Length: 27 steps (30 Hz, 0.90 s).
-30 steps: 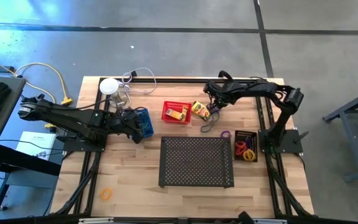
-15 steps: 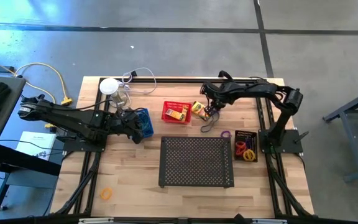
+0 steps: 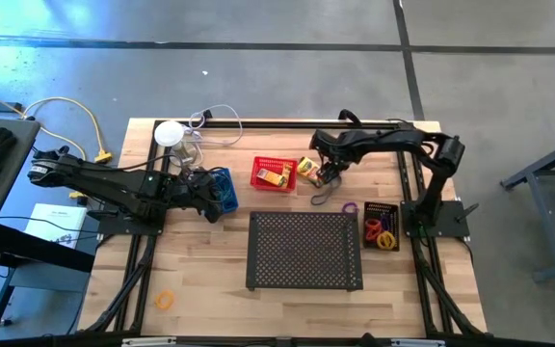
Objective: Pick & Place Office Desk Supplies
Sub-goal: Put the purple spring keychain into the black bin
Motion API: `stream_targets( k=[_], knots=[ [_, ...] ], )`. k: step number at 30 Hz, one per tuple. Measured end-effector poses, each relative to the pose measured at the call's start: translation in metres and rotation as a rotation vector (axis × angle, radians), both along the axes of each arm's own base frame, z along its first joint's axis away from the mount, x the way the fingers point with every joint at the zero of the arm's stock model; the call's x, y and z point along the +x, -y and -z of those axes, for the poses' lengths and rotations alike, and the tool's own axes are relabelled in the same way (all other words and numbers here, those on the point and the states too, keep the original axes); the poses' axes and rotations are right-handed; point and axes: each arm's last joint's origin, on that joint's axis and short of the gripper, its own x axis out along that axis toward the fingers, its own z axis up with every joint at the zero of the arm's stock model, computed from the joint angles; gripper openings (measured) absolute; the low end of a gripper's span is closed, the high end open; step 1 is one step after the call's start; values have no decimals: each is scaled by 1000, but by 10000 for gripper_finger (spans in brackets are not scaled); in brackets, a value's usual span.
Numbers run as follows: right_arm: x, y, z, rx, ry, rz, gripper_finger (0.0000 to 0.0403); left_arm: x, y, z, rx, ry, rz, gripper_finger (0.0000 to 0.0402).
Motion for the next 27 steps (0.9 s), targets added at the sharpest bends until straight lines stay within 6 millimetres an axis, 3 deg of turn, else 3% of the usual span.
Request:
stream_targets(
  k=[7,10,14,18,23,27],
  knots=[
    [4,2,12,50,4,-2,163,0,0,0,-2,1,-2,90],
    [3,3,13,49,2,-5,119,0,0,0,-5,2,-2,90],
    [3,3,14,56,-3,-30,29,0,0,0,-9,4,-7,90],
    [4,1,13,10,-37,-46,9,0,0,0,-11,5,-8,90],
    [3,-9,-5,-69,-99,-73,6,0,0,0,-11,5,-8,90],
    [5,-24,-43,-160,-51,-85,5,0,0,0,-11,5,-8,90]
  ],
)
